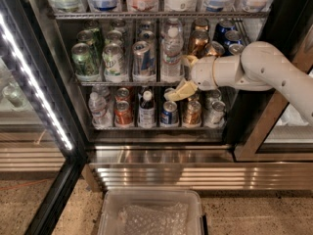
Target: Pick water bottle from middle shelf of fridge
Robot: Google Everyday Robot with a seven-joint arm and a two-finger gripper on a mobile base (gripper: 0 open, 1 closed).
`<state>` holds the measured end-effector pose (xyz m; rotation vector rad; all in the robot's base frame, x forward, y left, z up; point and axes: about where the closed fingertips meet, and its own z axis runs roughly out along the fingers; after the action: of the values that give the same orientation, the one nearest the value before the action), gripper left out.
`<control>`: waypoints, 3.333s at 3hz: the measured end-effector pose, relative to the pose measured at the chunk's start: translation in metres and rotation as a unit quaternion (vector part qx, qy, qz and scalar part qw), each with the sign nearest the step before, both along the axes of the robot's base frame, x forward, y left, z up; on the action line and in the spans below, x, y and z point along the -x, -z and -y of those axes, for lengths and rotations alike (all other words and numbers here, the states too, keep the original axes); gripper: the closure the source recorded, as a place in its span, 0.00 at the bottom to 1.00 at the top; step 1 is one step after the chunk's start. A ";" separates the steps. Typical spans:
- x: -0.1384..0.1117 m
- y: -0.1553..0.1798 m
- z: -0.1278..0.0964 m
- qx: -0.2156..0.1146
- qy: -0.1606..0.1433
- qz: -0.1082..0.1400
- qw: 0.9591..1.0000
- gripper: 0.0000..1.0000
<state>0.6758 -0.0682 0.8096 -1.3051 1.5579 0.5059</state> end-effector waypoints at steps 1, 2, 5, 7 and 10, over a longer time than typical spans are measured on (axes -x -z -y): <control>-0.013 0.001 -0.035 -0.017 -0.028 0.001 0.999 0.18; -0.017 -0.001 -0.046 -0.022 -0.038 0.002 0.999 0.17; -0.025 -0.012 -0.057 -0.031 -0.053 0.007 0.998 0.60; -0.025 -0.015 -0.054 -0.031 -0.053 0.007 0.998 1.00; -0.006 -0.044 -0.052 -0.012 -0.055 0.070 0.996 1.00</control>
Offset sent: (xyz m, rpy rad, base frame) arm 0.0387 0.1093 0.0094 0.1010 -0.0164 0.1810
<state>0.6818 -0.0166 0.8539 -1.3836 1.3660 0.4889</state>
